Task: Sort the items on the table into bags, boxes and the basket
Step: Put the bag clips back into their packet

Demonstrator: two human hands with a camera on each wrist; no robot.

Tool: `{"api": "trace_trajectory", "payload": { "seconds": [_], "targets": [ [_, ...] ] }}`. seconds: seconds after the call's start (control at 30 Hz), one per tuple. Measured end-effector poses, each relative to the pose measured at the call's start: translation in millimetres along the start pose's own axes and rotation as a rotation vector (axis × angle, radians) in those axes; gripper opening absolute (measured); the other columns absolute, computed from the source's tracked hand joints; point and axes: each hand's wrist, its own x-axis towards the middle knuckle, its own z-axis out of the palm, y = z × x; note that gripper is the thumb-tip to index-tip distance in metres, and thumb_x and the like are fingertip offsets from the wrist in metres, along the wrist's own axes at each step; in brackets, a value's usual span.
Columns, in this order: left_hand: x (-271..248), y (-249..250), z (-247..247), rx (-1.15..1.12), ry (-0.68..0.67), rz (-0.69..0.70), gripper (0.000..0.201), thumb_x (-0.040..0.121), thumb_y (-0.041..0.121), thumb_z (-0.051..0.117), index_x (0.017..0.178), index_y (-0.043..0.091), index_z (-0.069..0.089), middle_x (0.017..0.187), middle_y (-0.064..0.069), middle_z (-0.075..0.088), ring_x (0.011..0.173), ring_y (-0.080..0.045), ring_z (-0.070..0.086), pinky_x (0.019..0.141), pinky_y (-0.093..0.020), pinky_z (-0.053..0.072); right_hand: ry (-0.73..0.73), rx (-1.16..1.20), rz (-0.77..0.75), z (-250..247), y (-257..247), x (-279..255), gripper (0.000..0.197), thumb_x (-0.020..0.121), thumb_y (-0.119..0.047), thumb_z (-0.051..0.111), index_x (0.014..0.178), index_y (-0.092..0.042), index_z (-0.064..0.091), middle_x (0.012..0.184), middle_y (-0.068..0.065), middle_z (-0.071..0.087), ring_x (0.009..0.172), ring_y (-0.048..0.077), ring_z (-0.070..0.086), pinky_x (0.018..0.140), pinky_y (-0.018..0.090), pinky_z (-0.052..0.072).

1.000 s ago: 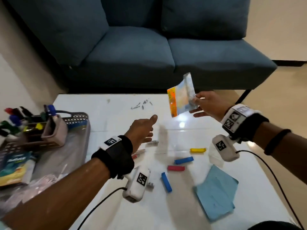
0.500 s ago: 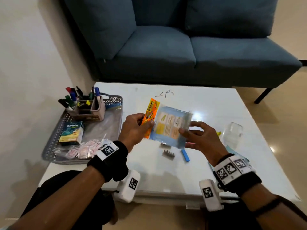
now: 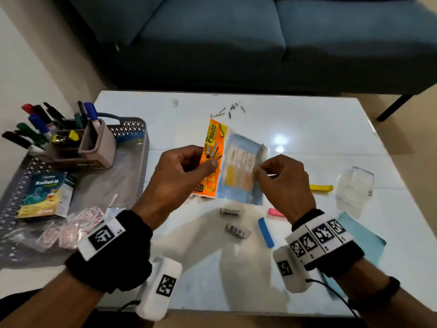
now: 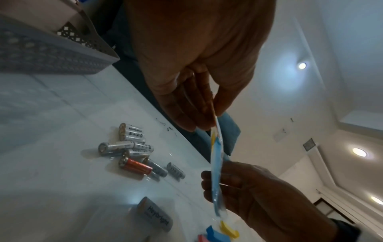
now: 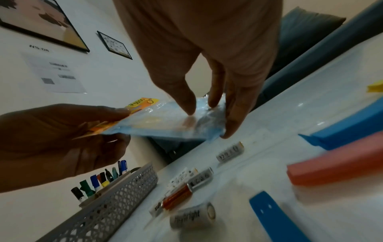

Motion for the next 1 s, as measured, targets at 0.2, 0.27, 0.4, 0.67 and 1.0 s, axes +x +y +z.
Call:
{"api": "trace_trajectory", "payload": {
  "seconds": [0.2,0.27,0.4,0.67,1.0],
  "targets": [
    [2,-4,-6,-0.033,-0.11,-0.092,0.015,0.091,0.022,0.074,0.104,0.015,0.077,0.101,-0.011,0.078,0.089,-0.022,0.071,0.079,-0.034,0.057,-0.043,-0.124,-0.001,-4,-5,3,0.035,0.085,-0.054,0.074,0.081,-0.02,0.072,0.078,-0.012,0.071,0.075,0.003,0.069,0.065,0.013,0.047],
    [3,-4,-3,-0.129,-0.155,-0.17,0.027,0.086,0.019,0.074,0.105,0.0,0.07,0.096,-0.017,0.071,0.083,-0.023,0.062,0.074,-0.033,0.048,-0.047,-0.076,0.025,-7,-2,3,0.034,0.084,-0.055,0.076,0.077,-0.022,0.072,0.074,-0.01,0.073,0.072,0.009,0.072,0.075,0.032,0.059],
    [4,4,4,-0.306,-0.23,-0.339,0.016,0.085,0.008,0.068,0.099,0.012,0.073,0.082,-0.004,0.064,0.07,-0.014,0.059,0.068,-0.029,0.045,-0.081,0.029,0.017,-3,-1,4,0.014,0.085,-0.036,0.077,0.078,-0.024,0.076,0.076,-0.01,0.075,0.071,0.012,0.074,0.076,0.048,0.062],
    [9,2,-8,-0.294,-0.052,-0.293,0.014,0.081,0.014,0.064,0.089,0.021,0.073,0.079,-0.001,0.066,0.063,-0.013,0.06,0.067,-0.031,0.044,-0.083,0.133,0.093,-8,0,6,0.016,0.071,-0.033,0.065,0.07,-0.019,0.074,0.068,-0.006,0.075,0.07,0.019,0.075,0.074,0.049,0.063],
    [17,-17,-27,0.065,0.384,-0.121,0.032,0.098,0.017,0.065,0.127,0.02,0.053,0.098,0.007,0.067,0.068,0.006,0.066,0.062,-0.018,0.054,-0.244,0.746,0.3,-25,-26,3,0.008,0.097,0.002,0.057,0.094,0.006,0.064,0.097,0.026,0.075,0.091,0.044,0.075,0.082,0.044,0.062]
  ]
}}
